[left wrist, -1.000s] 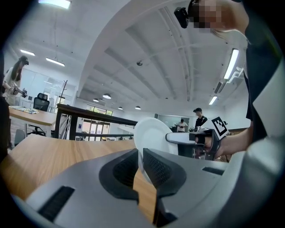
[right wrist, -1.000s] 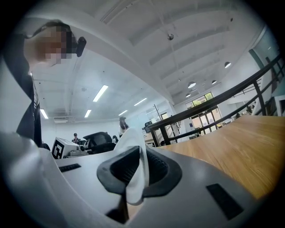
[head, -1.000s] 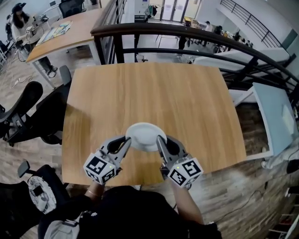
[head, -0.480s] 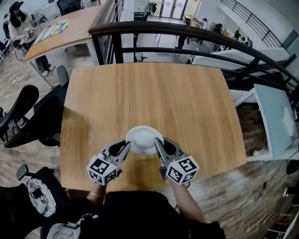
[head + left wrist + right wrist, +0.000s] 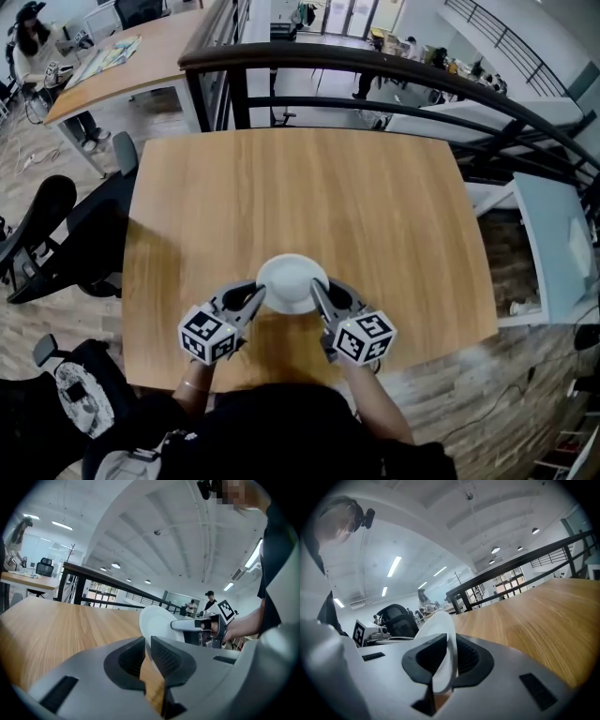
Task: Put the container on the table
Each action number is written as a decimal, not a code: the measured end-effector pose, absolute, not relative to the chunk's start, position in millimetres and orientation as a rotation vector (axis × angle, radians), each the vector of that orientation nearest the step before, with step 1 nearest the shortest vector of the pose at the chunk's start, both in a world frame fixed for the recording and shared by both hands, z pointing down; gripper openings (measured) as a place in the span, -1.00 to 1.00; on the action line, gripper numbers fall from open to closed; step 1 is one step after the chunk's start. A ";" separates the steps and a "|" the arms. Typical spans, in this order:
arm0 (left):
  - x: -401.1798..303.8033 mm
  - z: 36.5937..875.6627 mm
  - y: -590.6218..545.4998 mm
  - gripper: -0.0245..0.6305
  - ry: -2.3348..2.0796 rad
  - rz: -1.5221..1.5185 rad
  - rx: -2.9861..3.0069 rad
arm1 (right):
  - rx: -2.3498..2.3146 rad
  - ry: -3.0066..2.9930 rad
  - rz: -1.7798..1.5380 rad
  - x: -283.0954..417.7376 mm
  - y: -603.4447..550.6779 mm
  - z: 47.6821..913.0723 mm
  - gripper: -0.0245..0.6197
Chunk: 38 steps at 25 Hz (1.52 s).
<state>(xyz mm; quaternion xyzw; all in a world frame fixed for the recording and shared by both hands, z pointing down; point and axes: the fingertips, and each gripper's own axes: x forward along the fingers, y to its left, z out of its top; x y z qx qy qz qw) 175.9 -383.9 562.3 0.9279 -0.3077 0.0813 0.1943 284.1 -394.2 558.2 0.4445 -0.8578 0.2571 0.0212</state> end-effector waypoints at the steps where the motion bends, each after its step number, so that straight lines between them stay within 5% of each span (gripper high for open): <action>1: 175.8 563.8 -384.9 -0.85 -0.864 0.230 2.595 | 1.382 -2.649 0.813 283.7 -395.5 560.5 -0.83; 25: 175.5 619.0 -396.2 -0.71 -0.862 0.361 2.471 | 1.304 -2.487 0.994 279.5 -407.1 619.7 -0.82; 38: 173.1 633.3 -400.7 -0.71 -0.899 0.414 2.450 | 1.283 -2.396 0.989 279.0 -407.8 643.1 -0.62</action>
